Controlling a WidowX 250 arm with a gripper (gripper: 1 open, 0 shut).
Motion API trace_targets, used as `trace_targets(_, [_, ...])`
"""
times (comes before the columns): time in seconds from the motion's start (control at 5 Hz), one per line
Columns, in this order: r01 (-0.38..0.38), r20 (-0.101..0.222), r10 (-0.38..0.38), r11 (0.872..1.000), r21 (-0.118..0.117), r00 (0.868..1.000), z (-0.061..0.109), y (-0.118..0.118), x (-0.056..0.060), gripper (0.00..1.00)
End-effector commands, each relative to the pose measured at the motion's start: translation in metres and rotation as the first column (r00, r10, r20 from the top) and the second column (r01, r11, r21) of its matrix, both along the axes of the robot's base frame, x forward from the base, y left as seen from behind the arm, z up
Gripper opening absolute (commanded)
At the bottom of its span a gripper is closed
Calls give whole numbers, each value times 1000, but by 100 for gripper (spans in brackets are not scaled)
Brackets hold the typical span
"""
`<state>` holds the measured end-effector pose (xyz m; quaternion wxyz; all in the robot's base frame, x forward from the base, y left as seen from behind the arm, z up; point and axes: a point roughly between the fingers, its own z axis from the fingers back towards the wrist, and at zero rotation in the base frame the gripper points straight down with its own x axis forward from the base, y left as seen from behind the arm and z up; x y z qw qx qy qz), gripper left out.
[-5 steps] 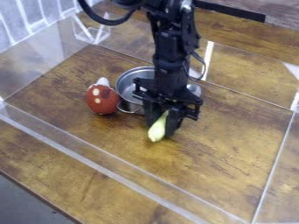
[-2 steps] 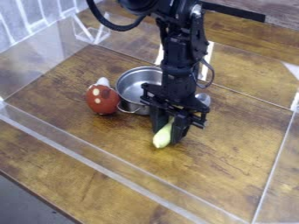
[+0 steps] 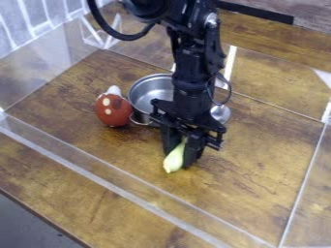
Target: Move the green spoon to the left
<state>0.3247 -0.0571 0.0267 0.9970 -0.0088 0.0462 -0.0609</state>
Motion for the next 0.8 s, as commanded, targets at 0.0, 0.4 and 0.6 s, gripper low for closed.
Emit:
trace_targets(0.0, [-6,74,7,1000,-11,997,30,7,5,0])
trace_targets(0.4, [-64,101,65,998,-12,993,53,19,8,0])
trace_targets(0.6, [-52,144,53,999,-9,988,78,30,5,0])
